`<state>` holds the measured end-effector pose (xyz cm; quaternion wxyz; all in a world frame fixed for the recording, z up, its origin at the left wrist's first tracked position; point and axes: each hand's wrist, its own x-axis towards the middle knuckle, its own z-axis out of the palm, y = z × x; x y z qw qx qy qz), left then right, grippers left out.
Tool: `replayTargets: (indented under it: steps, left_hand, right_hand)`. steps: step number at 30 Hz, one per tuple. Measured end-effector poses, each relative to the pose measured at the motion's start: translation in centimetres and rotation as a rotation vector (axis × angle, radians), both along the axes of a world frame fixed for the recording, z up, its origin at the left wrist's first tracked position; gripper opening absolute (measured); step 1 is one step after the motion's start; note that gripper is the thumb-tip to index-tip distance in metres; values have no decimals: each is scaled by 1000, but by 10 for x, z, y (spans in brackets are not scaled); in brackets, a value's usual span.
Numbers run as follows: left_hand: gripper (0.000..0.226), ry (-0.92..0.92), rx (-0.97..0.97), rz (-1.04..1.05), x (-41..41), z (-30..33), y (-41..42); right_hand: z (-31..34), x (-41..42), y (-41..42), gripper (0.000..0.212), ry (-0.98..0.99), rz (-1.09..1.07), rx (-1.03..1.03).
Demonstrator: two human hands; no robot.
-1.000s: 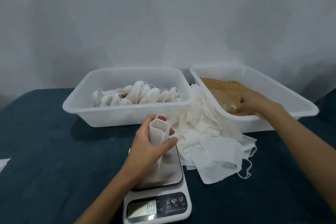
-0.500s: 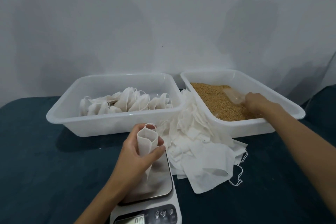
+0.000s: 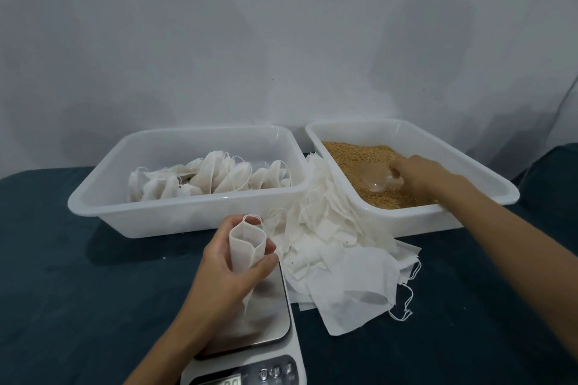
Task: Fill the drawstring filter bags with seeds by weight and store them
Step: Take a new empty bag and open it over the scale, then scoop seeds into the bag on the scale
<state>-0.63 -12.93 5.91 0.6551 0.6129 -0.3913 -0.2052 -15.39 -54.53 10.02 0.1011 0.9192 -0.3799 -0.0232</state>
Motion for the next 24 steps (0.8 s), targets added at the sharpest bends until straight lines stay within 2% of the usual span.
replayTargets:
  steps: [5, 11, 15, 19, 24]
  left_hand:
    - [54, 8, 8, 4, 1, -1, 0]
    - [48, 4, -5, 11, 0, 2, 0]
    - [40, 21, -5, 12, -1, 3, 2]
    - [41, 39, -12, 3, -2, 4, 3]
    - [45, 38, -21, -7, -3, 3, 2]
  right_hand:
    - [-2, 1, 2, 20, -86, 103, 146]
    - [-8, -6, 1, 22, -190, 0, 262]
    - [-3, -11, 4, 18, -260, -50, 249]
    - [1, -19, 5, 21, -294, -95, 190]
    - [6, -23, 11, 21, -371, -97, 221]
